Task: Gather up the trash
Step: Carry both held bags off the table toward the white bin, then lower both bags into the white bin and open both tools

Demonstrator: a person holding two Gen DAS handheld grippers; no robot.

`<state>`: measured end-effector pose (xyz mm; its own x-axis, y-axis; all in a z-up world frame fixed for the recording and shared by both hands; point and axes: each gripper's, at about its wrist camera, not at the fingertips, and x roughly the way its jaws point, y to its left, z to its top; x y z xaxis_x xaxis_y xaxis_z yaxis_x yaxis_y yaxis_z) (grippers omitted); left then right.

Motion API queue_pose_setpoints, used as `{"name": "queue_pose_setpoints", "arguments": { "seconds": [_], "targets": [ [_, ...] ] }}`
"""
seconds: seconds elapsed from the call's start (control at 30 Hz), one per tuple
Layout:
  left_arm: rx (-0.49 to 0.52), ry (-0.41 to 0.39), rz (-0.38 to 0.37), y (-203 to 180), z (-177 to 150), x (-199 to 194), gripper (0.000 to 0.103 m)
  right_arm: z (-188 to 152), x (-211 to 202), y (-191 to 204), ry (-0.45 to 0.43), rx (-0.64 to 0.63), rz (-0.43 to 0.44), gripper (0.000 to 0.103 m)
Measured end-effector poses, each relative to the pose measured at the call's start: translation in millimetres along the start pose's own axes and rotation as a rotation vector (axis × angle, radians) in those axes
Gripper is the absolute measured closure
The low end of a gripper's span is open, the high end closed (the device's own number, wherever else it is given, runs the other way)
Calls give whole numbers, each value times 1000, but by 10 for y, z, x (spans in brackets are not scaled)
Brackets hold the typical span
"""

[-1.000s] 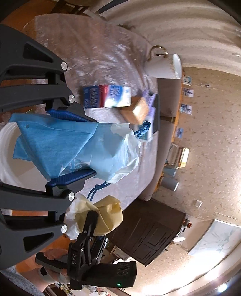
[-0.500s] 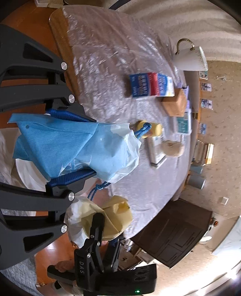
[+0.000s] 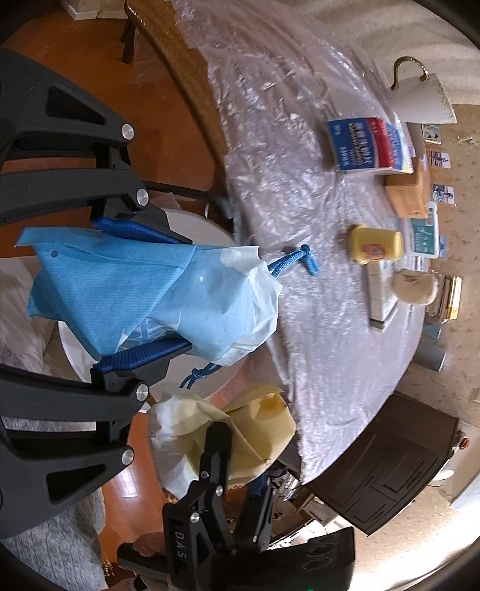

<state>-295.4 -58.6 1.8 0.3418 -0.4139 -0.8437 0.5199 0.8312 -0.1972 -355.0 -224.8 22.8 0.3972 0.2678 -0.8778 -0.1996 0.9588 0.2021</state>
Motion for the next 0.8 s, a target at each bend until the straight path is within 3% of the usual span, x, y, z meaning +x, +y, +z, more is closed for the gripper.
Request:
{"name": "queue_pose_setpoints", "arguments": {
  "seconds": [0.37, 0.8],
  "targets": [
    [33, 69, 2, 63, -114, 282, 53, -120, 228, -32, 43, 16, -49, 38],
    [53, 88, -30, 78, -154, 391, 60, -120, 429, 66, 46, 58, -89, 40]
  ]
}}
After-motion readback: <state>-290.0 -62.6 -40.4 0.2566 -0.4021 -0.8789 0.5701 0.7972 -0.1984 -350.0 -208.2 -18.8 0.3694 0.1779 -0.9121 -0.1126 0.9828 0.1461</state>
